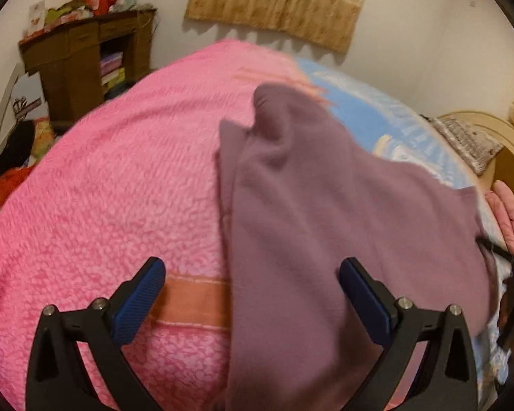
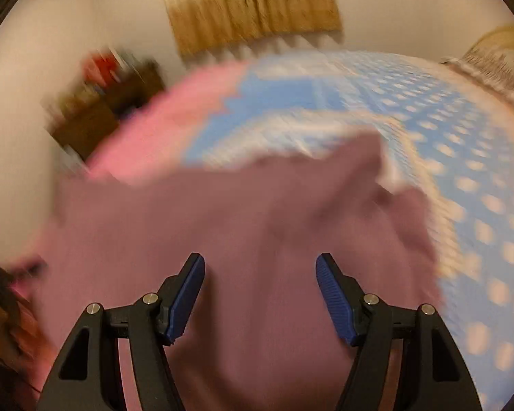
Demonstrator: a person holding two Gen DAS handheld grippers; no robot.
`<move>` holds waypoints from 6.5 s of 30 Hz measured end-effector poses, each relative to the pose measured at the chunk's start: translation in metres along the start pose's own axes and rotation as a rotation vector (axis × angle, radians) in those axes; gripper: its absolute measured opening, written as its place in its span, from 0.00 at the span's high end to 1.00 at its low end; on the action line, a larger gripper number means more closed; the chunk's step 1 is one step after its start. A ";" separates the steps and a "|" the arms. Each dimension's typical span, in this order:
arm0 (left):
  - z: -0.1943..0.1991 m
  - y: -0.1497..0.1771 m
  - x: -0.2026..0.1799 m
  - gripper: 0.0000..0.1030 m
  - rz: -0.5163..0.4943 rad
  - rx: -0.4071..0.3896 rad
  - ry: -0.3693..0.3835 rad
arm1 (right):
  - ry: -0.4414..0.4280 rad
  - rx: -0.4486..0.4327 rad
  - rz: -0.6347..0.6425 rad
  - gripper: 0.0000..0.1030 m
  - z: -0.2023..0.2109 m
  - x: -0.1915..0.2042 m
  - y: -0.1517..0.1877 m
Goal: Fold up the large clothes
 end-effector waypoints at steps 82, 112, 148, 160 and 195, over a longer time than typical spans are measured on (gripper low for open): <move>-0.033 -0.027 0.012 0.00 0.149 0.030 0.424 | -0.183 -0.090 0.630 0.22 0.040 0.291 0.196; -0.015 -0.054 0.006 0.81 0.134 -0.056 0.687 | -0.221 -0.128 0.751 0.89 0.016 0.350 0.186; 0.066 -0.143 -0.240 0.83 -0.213 -0.179 0.770 | -0.547 -0.232 -0.038 0.92 0.138 0.121 0.065; 0.026 -0.116 -0.326 0.76 -0.358 -0.116 0.747 | -0.521 -0.184 -0.298 0.92 0.124 0.002 0.075; 0.043 -0.032 -0.206 0.01 -0.339 -0.184 0.413 | -0.449 0.023 -0.424 0.83 0.043 -0.036 -0.001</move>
Point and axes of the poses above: each gripper's, at about its wrist camera, not at the fingertips, and z roughly against the way its jaws point, x to its left, y to its underside, the point moved 10 cm from there along -z, roughly the way its jaws point, and after that the axes turned 14 degrees about -z, right-handed, at the moved point
